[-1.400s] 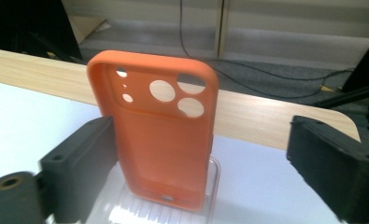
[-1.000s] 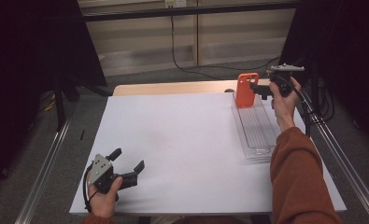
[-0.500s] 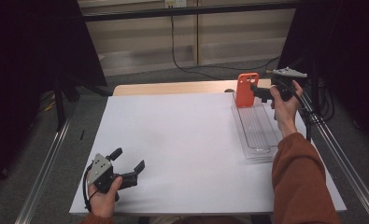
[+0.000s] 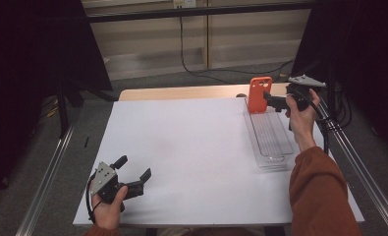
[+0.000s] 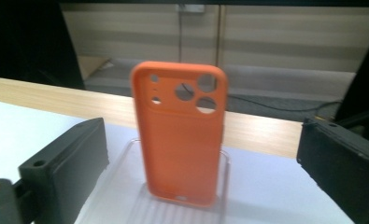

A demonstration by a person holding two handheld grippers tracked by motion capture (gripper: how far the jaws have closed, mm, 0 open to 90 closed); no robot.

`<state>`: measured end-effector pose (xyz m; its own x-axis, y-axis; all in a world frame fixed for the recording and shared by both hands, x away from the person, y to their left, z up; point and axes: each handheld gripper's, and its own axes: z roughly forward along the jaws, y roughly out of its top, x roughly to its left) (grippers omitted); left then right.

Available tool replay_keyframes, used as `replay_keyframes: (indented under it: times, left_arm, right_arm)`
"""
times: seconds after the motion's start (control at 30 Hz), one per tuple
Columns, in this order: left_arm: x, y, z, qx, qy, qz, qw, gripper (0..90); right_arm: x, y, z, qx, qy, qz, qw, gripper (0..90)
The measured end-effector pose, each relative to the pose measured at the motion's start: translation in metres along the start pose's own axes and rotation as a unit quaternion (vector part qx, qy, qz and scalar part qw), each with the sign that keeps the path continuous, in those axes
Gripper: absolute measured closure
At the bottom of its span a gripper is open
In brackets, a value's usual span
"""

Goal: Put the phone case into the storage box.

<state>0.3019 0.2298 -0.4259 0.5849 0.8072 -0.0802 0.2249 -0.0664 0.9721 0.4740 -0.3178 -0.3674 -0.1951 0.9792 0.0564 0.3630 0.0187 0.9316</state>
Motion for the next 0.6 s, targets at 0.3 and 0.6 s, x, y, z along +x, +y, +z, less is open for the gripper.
replay_keyframes:
  times: [0.3,0.6]
  left_arm:
    - [0.000,0.000,0.000,0.004,-0.002,0.004,1.0000,3.0]
    - [0.000,0.000,-0.001,-0.002,-0.002,-0.002,1.0000,3.0]
  right_arm:
    - [0.006,-0.003,-0.013,-0.017,-0.006,-0.010,0.9998,2.4]
    - [0.010,-0.005,-0.028,-0.042,-0.009,-0.029,0.9986,2.1]
